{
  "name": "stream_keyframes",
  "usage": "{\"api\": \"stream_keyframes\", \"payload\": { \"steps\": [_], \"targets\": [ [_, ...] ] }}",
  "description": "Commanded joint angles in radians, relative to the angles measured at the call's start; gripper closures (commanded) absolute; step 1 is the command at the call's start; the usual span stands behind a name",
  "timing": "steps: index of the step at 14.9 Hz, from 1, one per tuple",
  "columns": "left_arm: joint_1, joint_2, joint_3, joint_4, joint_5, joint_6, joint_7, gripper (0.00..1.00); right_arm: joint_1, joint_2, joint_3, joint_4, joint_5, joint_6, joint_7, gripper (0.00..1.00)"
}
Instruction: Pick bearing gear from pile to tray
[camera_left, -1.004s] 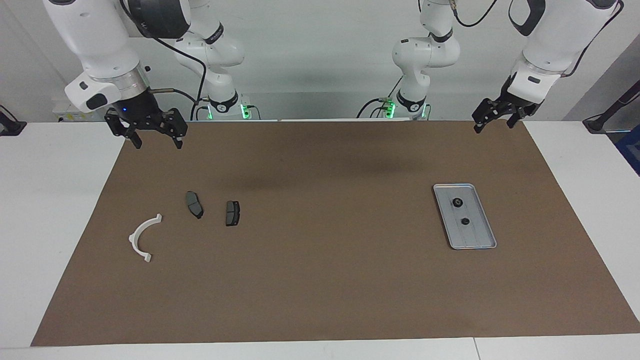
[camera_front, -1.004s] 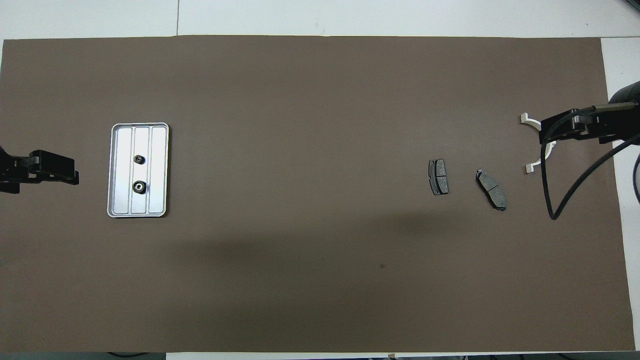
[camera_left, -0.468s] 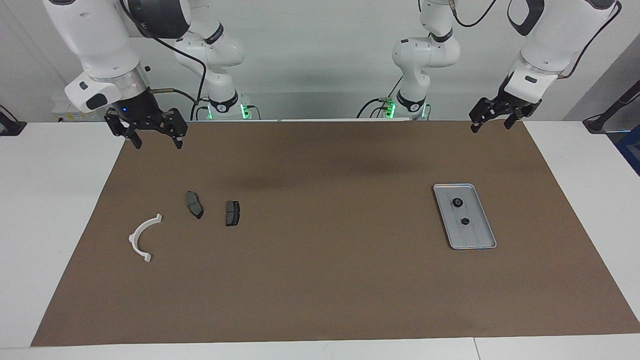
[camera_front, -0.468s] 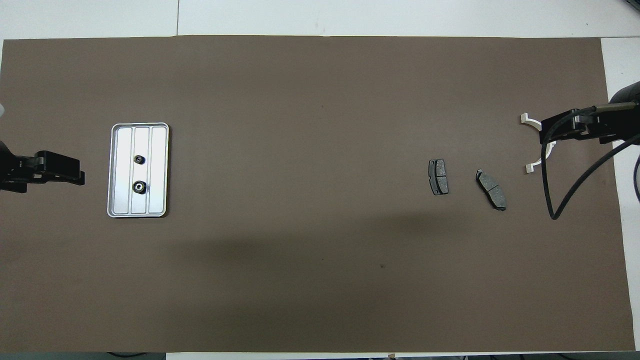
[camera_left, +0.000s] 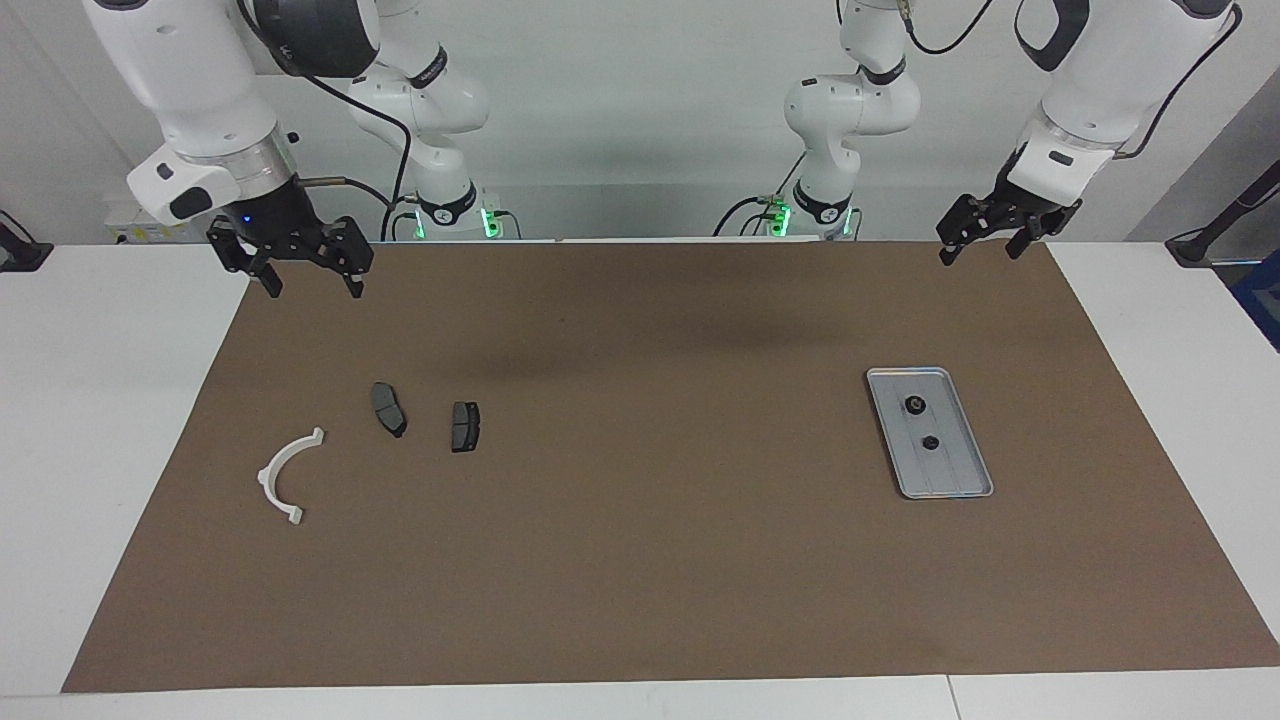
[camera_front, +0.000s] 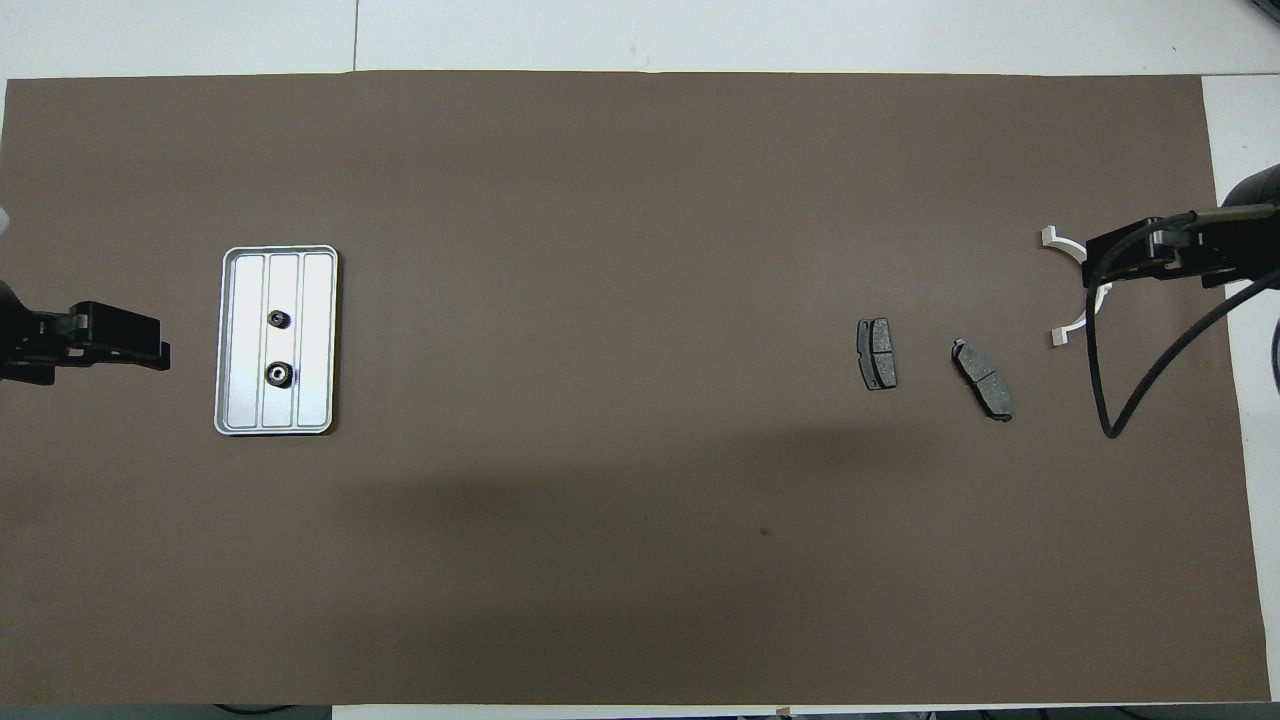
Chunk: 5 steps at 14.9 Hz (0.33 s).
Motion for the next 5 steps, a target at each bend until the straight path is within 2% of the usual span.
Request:
{"api": "stream_keyframes", "payload": {
  "steps": [1,5],
  "targets": [
    [-0.009,-0.003,0.009,-0.006,-0.014,0.010,0.012,0.00,-0.008,-0.016,0.001,-0.018,0.004,0.001,-0.024,0.00],
    [-0.009,-0.003,0.011,-0.006,-0.014,0.010,0.012,0.00,-0.004,-0.016,0.002,-0.018,0.005,0.001,-0.022,0.00]
  ]
}}
